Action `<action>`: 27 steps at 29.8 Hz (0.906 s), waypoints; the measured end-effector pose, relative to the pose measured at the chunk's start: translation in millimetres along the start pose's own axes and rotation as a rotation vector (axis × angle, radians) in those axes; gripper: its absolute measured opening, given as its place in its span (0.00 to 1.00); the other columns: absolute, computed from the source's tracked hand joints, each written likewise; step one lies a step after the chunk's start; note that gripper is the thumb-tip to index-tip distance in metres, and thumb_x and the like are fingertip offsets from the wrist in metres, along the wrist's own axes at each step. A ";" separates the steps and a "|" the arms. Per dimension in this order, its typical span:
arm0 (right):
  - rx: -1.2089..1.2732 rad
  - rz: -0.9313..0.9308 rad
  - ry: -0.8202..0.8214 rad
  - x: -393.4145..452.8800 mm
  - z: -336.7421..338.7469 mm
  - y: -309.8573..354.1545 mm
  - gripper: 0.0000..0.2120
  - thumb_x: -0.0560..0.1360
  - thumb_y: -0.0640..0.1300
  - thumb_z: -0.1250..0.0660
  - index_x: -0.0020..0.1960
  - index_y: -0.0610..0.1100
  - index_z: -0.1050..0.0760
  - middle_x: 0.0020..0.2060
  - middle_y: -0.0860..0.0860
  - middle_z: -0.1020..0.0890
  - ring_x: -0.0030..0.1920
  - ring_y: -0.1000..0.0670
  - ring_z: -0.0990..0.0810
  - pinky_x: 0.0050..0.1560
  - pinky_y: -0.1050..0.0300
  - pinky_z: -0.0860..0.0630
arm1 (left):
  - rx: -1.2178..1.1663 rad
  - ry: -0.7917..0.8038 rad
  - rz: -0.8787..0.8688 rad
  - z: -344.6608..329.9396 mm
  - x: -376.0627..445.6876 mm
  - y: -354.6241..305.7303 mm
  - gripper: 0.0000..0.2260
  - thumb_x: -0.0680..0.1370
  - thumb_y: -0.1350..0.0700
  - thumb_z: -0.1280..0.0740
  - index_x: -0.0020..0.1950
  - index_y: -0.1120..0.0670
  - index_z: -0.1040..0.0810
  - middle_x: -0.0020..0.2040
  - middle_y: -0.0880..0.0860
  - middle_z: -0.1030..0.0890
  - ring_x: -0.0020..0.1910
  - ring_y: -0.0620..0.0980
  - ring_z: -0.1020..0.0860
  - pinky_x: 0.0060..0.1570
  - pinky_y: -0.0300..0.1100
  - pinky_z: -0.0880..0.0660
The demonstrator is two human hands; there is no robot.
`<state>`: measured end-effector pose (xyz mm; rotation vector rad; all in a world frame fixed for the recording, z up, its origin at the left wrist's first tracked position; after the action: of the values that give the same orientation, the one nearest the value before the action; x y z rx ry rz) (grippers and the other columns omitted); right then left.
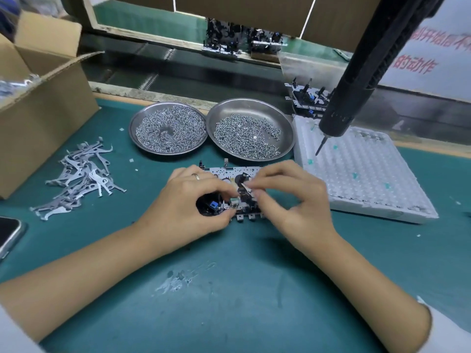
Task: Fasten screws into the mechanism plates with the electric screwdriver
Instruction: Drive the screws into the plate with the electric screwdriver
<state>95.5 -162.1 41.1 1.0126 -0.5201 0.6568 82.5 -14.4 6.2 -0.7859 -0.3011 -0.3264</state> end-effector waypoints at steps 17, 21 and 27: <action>0.646 -0.130 -0.260 83.8 7.9 22.1 0.14 0.74 0.39 0.34 0.55 0.47 0.36 0.30 0.48 0.28 0.22 0.48 0.29 0.25 0.58 0.30 | -0.125 -0.058 0.037 6.0 8.7 4.4 0.11 0.62 0.51 0.23 0.43 0.42 0.16 0.40 0.37 0.18 0.47 0.39 0.27 0.58 0.41 0.35; 0.804 -0.164 -0.232 61.3 -15.3 26.1 0.11 0.73 0.41 0.35 0.48 0.47 0.37 0.26 0.50 0.28 0.20 0.47 0.31 0.25 0.60 0.32 | -0.108 -0.058 0.023 7.3 7.5 1.7 0.12 0.63 0.53 0.23 0.41 0.40 0.19 0.39 0.35 0.20 0.45 0.38 0.28 0.57 0.44 0.34; 0.853 -0.205 -0.257 53.1 -23.1 22.1 0.11 0.71 0.42 0.35 0.46 0.47 0.37 0.25 0.51 0.28 0.20 0.48 0.31 0.25 0.61 0.32 | -0.102 -0.077 -0.018 7.0 4.7 -1.4 0.12 0.63 0.51 0.26 0.41 0.38 0.23 0.38 0.32 0.23 0.44 0.40 0.27 0.55 0.48 0.31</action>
<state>119.0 -119.7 79.8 1.9449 -0.3424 0.5681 85.3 -11.0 13.6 -0.8978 -0.3666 -0.3306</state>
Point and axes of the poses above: each hand's wrist, its own x-axis towards the middle knuckle, its own z-axis out of the back of the hand, y = z × x, the point moved 9 cm from there along x, towards the middle knuckle
